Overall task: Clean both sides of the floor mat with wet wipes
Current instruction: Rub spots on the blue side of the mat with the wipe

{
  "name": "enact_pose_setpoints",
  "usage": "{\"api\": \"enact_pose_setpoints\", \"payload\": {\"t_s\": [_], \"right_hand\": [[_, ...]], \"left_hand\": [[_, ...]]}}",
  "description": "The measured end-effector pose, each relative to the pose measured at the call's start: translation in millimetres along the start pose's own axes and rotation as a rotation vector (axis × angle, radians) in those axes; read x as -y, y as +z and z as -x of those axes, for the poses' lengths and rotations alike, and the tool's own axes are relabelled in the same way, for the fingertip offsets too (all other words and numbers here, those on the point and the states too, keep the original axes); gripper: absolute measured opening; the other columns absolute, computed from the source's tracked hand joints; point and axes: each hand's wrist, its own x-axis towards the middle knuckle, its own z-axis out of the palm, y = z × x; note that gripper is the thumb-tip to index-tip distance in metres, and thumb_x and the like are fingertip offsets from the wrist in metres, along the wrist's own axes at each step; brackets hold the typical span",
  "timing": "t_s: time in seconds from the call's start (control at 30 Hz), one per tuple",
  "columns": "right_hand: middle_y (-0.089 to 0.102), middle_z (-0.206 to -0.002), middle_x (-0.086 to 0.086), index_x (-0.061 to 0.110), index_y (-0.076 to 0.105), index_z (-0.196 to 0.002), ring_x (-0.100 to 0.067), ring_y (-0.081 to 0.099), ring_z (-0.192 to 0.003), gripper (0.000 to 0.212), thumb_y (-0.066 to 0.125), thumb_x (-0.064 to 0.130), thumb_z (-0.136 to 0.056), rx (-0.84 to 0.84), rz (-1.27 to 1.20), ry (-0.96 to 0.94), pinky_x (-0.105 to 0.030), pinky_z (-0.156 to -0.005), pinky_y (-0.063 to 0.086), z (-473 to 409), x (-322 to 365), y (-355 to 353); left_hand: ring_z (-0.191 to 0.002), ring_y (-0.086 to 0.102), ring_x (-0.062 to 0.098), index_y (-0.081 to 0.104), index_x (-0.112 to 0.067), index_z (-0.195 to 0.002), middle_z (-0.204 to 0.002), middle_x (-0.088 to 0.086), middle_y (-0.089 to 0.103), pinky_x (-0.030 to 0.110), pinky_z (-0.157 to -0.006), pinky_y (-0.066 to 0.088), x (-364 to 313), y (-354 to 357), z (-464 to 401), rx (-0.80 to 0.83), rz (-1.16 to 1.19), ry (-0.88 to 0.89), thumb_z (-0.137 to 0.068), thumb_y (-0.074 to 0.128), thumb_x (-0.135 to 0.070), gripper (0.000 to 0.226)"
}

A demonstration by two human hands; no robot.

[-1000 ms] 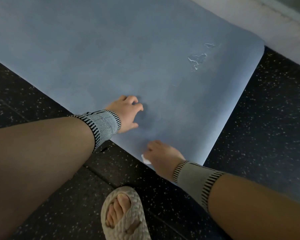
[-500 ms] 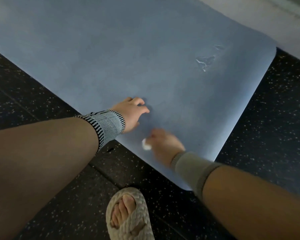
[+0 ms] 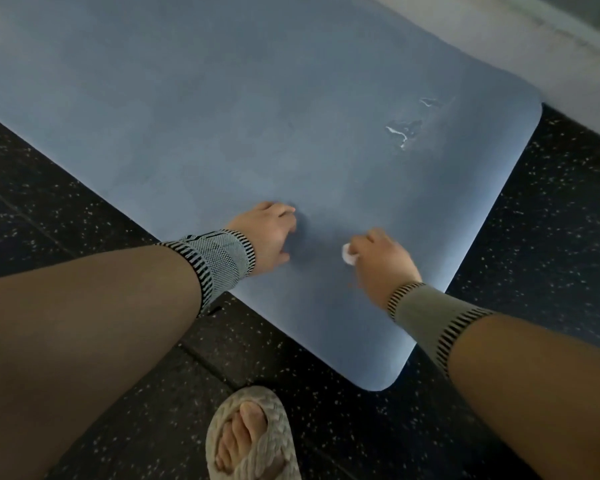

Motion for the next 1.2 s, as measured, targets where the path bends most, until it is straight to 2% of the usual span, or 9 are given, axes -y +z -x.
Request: {"api": "enact_pose_setpoints", "payload": {"t_s": [0.07, 0.17, 0.23, 0.43, 0.63, 0.83, 0.93, 1.03, 1.2], "right_hand": [[0.052, -0.103, -0.013, 0.013, 0.062, -0.098, -0.035, 0.052, -0.091, 0.023, 0.056, 0.002, -0.079, -0.017, -0.041, 0.051, -0.033, -0.071, 0.039, 16, -8, 1], [0.05, -0.109, -0.009, 0.019, 0.06, -0.102, -0.03, 0.048, -0.103, 0.025, 0.048, 0.007, -0.084, 0.16, -0.051, -0.172, -0.037, -0.082, 0.043, 26, 27, 13], [0.048, -0.109, -0.01, 0.018, 0.062, -0.104, -0.031, 0.049, -0.102, 0.023, 0.049, 0.009, -0.088, 0.133, -0.112, -0.193, -0.036, -0.082, 0.042, 7, 38, 12], [0.054, -0.102, -0.013, 0.012, 0.062, -0.095, -0.036, 0.053, -0.091, 0.017, 0.053, 0.004, -0.084, -0.094, -0.065, 0.2, -0.031, -0.068, 0.032, 3, -16, -10], [0.051, -0.104, -0.013, 0.015, 0.064, -0.1, -0.034, 0.052, -0.097, 0.023, 0.055, 0.006, -0.082, 0.132, -0.111, -0.18, -0.039, -0.082, 0.045, -4, 27, 4], [0.054, -0.1, -0.011, 0.018, 0.062, -0.092, -0.036, 0.053, -0.092, 0.022, 0.052, 0.002, -0.081, -0.103, -0.092, 0.225, -0.031, -0.071, 0.039, -9, -27, -12], [0.055, -0.099, -0.014, 0.015, 0.067, -0.094, -0.036, 0.054, -0.091, 0.028, 0.058, -0.003, -0.074, -0.026, -0.151, 0.001, -0.036, -0.077, 0.045, 10, -1, 0], [0.052, -0.104, -0.014, 0.014, 0.064, -0.102, -0.034, 0.051, -0.099, 0.022, 0.054, 0.005, -0.084, 0.06, -0.107, -0.162, -0.039, -0.081, 0.046, -16, 16, 1], [0.051, -0.106, -0.012, 0.016, 0.058, -0.1, -0.035, 0.052, -0.096, 0.021, 0.048, 0.003, -0.086, -0.125, -0.042, 0.283, -0.032, -0.072, 0.037, -29, -39, -17]], "left_hand": [[-0.132, 0.032, 0.025, 0.048, -0.017, -0.129, -0.143, 0.001, 0.037, 0.04, -0.107, 0.037, -4, 0, -3, -0.022, -0.021, -0.019, -0.085, 0.066, -0.041, 0.054], [-0.126, 0.035, 0.027, 0.04, -0.021, -0.138, -0.136, 0.002, 0.037, 0.045, -0.101, 0.043, -9, -5, -8, -0.032, -0.022, -0.05, -0.086, 0.064, -0.045, 0.062], [-0.125, 0.034, 0.028, 0.037, -0.026, -0.142, -0.136, 0.001, 0.035, 0.046, -0.098, 0.045, -8, -8, -8, -0.008, -0.025, -0.051, -0.087, 0.063, -0.044, 0.064], [-0.126, 0.032, 0.026, 0.033, -0.03, -0.144, -0.138, -0.001, 0.031, 0.043, -0.098, 0.045, -9, -3, -7, -0.008, -0.077, -0.059, -0.087, 0.061, -0.044, 0.065], [-0.122, 0.037, 0.026, 0.04, -0.03, -0.141, -0.132, -0.001, 0.037, 0.041, -0.098, 0.043, -11, -11, -11, 0.003, -0.069, -0.066, -0.085, 0.061, -0.046, 0.062], [-0.121, 0.038, 0.026, 0.042, -0.027, -0.14, -0.132, 0.002, 0.038, 0.042, -0.098, 0.044, -10, -6, -12, -0.027, -0.086, -0.044, -0.09, 0.055, -0.043, 0.055], [-0.131, 0.031, 0.026, 0.053, -0.017, -0.13, -0.139, 0.005, 0.037, 0.04, -0.104, 0.039, -11, -6, -19, -0.068, -0.029, -0.031, -0.09, 0.056, -0.034, 0.044], [-0.143, 0.022, 0.023, 0.052, -0.011, -0.131, -0.154, 0.005, 0.028, 0.036, -0.111, 0.029, -11, -5, -22, -0.064, 0.029, -0.003, -0.089, 0.057, -0.025, 0.044], [-0.142, 0.023, 0.021, 0.043, -0.015, -0.139, -0.154, -0.002, 0.029, 0.035, -0.111, 0.03, -8, 0, -23, -0.061, 0.0, -0.003, -0.092, 0.056, -0.033, 0.051]]}}
